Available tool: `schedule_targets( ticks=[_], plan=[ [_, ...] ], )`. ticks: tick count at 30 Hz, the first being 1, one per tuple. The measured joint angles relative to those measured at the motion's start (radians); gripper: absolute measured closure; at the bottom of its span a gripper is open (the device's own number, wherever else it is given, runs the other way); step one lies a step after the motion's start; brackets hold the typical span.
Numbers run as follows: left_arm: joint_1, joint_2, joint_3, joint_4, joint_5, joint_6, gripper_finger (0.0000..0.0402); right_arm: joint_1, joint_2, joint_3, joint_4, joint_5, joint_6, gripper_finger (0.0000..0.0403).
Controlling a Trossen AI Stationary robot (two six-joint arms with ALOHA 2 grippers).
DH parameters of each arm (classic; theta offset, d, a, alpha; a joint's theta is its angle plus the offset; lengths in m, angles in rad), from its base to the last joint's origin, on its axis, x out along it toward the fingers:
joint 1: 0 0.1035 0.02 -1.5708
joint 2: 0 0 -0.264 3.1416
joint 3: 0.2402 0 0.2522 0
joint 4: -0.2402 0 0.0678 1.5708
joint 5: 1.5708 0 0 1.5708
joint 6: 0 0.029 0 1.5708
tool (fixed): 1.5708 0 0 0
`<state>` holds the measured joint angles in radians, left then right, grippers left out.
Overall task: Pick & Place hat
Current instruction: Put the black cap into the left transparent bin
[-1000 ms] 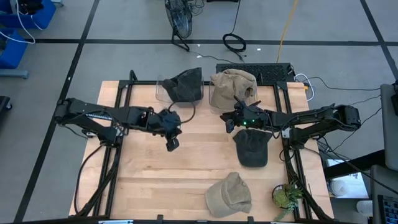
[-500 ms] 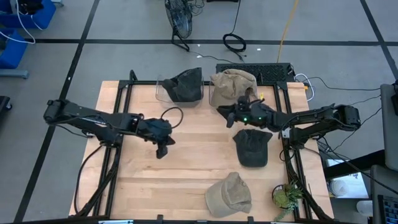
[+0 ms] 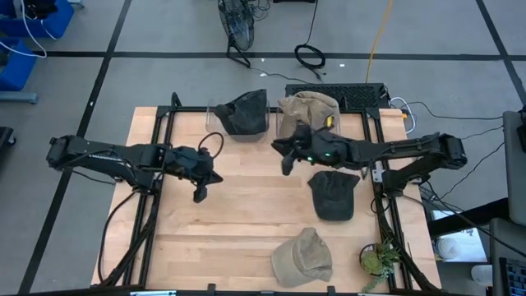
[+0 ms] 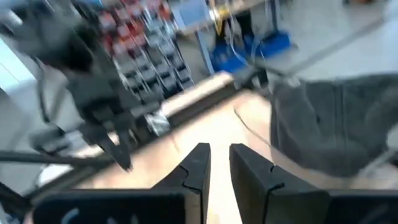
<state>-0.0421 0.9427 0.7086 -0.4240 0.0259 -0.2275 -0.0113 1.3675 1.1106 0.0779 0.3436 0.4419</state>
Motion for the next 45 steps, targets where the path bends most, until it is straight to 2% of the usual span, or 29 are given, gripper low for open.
schedule_targets(
  ticks=[5, 10, 23, 26, 29, 36, 40, 45],
  plan=[
    [0.021, -0.009, 0.000, -0.006, 0.028, 0.016, 0.0390, 0.003, 0.073, 0.133, -0.326, -0.006, 0.086, 0.0342],
    [0.022, -0.006, 0.001, -0.004, 0.056, 0.020, 0.0397, 0.026, 0.088, 0.145, -0.553, -0.009, 0.157, 0.0310],
    [0.022, -0.006, 0.001, 0.012, 0.052, -0.016, 0.0395, 0.054, 0.049, 0.111, -1.117, -0.002, 0.412, 0.0173],
    [0.022, -0.006, 0.001, 0.018, 0.051, -0.030, 0.0389, 0.052, 0.020, 0.037, -1.170, -0.009, 0.461, 0.0149],
    [0.022, -0.006, 0.001, 0.018, 0.044, -0.058, 0.0395, 0.042, -0.034, -0.074, -1.157, -0.079, 0.522, 0.0136],
    [0.022, -0.006, 0.002, 0.041, 0.042, -0.090, 0.0393, 0.037, -0.170, -0.348, -1.115, -0.184, 0.675, 0.0124],
    [0.022, -0.006, 0.002, 0.072, 0.041, -0.090, 0.0396, 0.037, -0.224, -0.423, -1.116, -0.211, 0.756, 0.0124],
    [0.022, -0.006, 0.002, 0.098, -0.003, -0.100, 0.0390, 0.037, -0.268, -0.453, -1.116, -0.212, 0.864, 0.0124]
  ],
)
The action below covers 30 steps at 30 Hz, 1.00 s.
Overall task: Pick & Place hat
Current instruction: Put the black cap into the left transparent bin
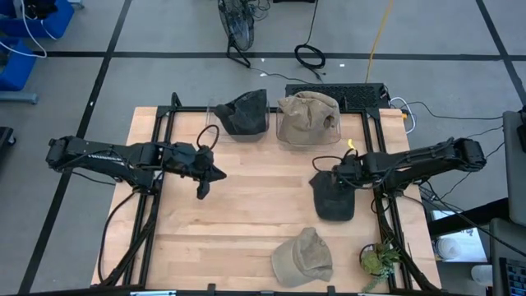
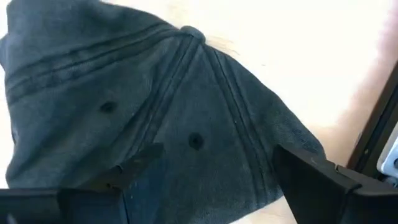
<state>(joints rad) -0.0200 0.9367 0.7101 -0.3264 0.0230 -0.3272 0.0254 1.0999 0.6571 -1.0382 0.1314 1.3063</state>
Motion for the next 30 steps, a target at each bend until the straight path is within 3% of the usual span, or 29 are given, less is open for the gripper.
schedule_targets(
  ticks=[20, 30],
  plan=[
    [0.000, 0.000, 0.000, 0.003, -0.017, -0.018, 0.0393, 0.000, -0.129, -0.001, -0.014, -0.060, 0.121, 0.0124],
    [0.000, 0.000, 0.000, 0.002, -0.017, -0.008, 0.0390, 0.003, -0.114, -0.002, -0.028, -0.267, 0.142, 0.0124]
  ],
)
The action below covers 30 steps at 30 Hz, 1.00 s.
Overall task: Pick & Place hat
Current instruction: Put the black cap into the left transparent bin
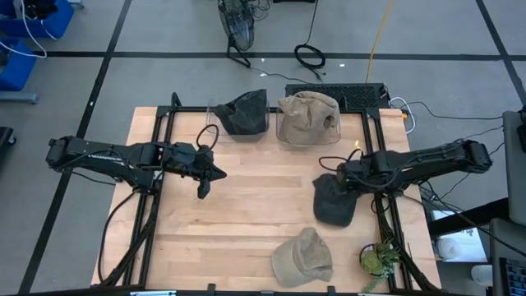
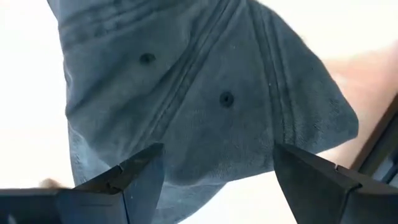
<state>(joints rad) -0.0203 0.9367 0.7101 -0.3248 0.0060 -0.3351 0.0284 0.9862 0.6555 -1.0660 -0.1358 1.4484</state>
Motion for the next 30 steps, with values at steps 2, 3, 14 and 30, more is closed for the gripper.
schedule_targets(
  ticks=[2, 3, 14, 30],
  plan=[
    [0.000, 0.000, 0.000, -0.001, 0.000, 0.001, 0.0397, 0.000, 0.022, -0.017, 0.015, -0.026, 0.000, 0.0124],
    [0.000, 0.000, 0.000, 0.000, 0.000, 0.001, 0.0398, 0.000, 0.034, -0.034, 0.038, -0.042, 0.001, 0.0124],
    [-0.001, 0.000, 0.000, -0.001, 0.001, 0.000, 0.0397, -0.011, 0.206, -0.240, 0.909, 0.085, 0.031, 0.0127],
    [-0.001, 0.000, 0.000, -0.001, 0.000, -0.015, 0.0393, -0.032, 0.111, -0.246, 1.116, 0.161, -0.151, 0.0204]
  ],
)
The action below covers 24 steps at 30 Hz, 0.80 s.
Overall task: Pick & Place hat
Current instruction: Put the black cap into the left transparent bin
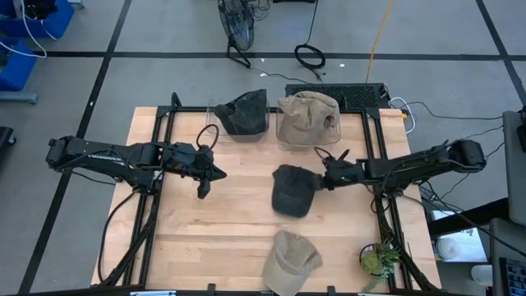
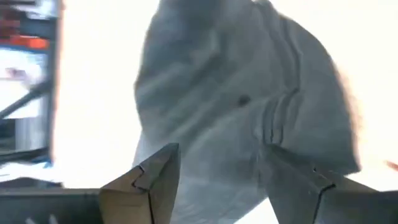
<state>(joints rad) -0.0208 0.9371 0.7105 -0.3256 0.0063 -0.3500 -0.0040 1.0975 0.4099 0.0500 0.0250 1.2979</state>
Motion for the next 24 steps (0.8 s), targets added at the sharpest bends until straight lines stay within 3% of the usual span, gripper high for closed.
schedule_targets(
  ticks=[7, 12, 20, 24],
  plan=[
    [0.000, 0.000, 0.000, 0.000, 0.000, 0.000, 0.0386, -0.031, -0.141, 0.000, 0.021, -0.019, -0.136, 0.0206],
    [0.000, 0.000, 0.000, 0.000, -0.006, -0.018, 0.0390, -0.057, -0.172, 0.043, 0.030, 0.030, -0.267, 0.0206],
    [0.000, 0.000, 0.000, 0.003, -0.008, -0.020, 0.0387, -0.076, -0.148, 0.269, 0.022, 0.179, -0.735, 0.0207],
    [0.000, 0.000, 0.000, 0.002, -0.008, -0.027, 0.0397, -0.076, -0.109, 0.414, -0.130, 0.288, -0.911, 0.0207]
  ],
)
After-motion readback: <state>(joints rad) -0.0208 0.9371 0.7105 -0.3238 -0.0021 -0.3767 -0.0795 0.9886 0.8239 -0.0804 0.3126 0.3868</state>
